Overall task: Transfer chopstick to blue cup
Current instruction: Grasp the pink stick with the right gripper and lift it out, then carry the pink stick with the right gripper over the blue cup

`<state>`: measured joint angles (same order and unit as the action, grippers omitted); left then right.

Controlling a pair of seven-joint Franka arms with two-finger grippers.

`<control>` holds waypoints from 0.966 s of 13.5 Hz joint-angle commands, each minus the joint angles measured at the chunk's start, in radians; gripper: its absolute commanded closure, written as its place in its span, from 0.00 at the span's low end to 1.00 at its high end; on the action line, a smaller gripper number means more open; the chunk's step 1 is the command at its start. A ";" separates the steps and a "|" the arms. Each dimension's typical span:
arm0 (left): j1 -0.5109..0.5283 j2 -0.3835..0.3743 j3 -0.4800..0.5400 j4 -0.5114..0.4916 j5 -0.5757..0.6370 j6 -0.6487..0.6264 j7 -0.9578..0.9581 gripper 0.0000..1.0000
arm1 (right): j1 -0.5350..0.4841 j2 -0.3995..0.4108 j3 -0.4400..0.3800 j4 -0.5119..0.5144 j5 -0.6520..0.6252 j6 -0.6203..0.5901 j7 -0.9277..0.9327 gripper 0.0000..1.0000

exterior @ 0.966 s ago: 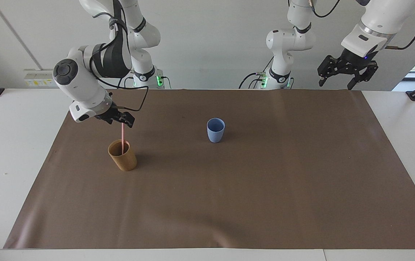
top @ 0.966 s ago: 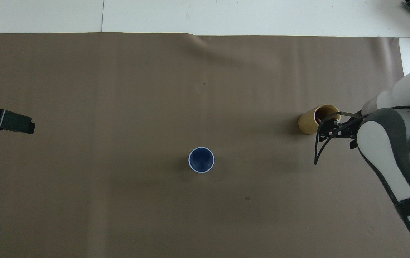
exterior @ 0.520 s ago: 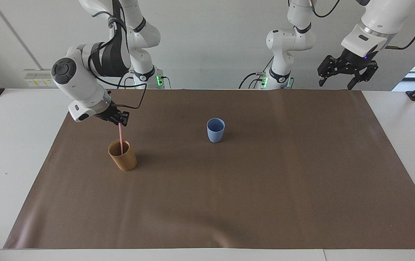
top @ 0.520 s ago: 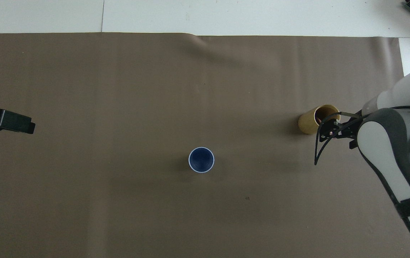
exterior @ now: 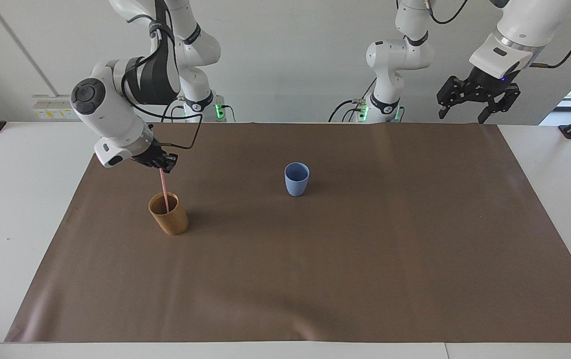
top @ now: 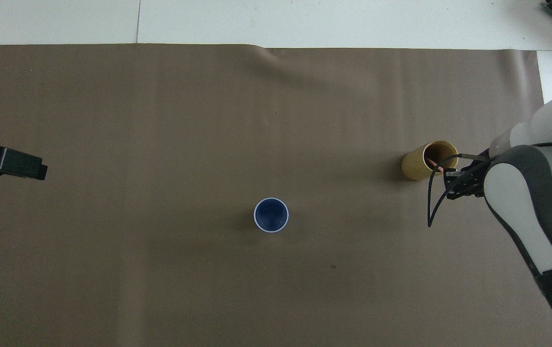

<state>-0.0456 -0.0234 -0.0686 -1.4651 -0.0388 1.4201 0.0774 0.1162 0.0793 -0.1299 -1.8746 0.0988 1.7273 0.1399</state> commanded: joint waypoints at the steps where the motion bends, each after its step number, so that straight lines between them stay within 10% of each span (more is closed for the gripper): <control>1: 0.018 -0.026 -0.011 -0.026 0.013 -0.004 0.012 0.00 | -0.004 -0.001 -0.001 0.020 0.019 -0.022 -0.026 1.00; 13: 0.017 -0.026 -0.011 -0.026 0.014 -0.003 0.012 0.00 | -0.030 -0.095 -0.013 0.259 0.047 -0.356 -0.028 1.00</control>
<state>-0.0456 -0.0236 -0.0686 -1.4651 -0.0387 1.4201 0.0774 0.0977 0.0034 -0.1444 -1.6689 0.1128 1.4319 0.1396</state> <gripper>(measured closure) 0.000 0.956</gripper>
